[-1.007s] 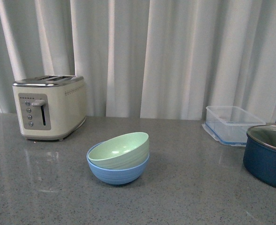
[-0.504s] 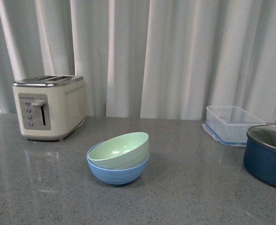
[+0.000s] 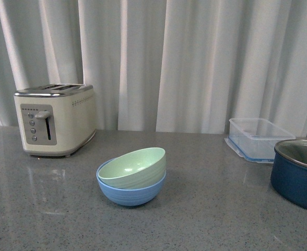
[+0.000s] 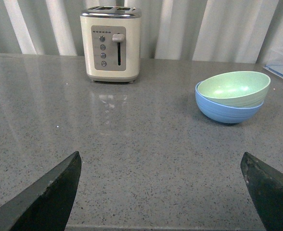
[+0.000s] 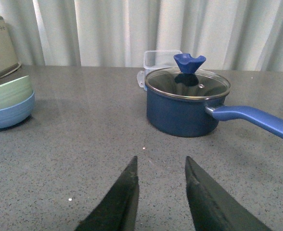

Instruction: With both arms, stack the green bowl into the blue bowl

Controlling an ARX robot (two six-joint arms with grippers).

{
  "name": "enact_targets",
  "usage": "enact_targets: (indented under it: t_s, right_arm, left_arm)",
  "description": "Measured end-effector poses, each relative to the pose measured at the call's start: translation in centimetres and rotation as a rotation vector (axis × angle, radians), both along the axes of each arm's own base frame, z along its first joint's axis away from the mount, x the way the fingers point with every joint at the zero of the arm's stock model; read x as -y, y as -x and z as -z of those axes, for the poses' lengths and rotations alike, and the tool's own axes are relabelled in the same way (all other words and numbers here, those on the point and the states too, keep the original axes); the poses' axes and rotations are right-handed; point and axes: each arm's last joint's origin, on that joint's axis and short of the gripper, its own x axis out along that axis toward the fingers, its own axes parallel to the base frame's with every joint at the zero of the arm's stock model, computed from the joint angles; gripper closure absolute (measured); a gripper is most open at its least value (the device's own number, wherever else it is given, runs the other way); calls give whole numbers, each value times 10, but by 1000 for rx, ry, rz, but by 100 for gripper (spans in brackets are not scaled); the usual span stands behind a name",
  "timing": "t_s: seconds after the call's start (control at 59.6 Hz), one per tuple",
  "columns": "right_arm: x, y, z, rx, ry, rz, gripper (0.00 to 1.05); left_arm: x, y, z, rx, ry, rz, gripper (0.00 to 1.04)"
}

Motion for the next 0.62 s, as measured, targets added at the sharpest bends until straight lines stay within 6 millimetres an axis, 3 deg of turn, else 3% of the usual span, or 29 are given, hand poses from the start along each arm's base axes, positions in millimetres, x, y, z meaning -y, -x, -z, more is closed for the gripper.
enact_targets:
  t_s: [0.101,0.285,0.621]
  right_arm:
    - [0,0,0,0,0,0,42]
    - [0,0,0,0,0,0,10]
    - [0,0,0,0,-3,0,10]
  left_arm:
    - [0,0,0,0,0,0,7]
    - [0,0,0,0,0,0,7]
    - [0,0,0,0,0,0,7]
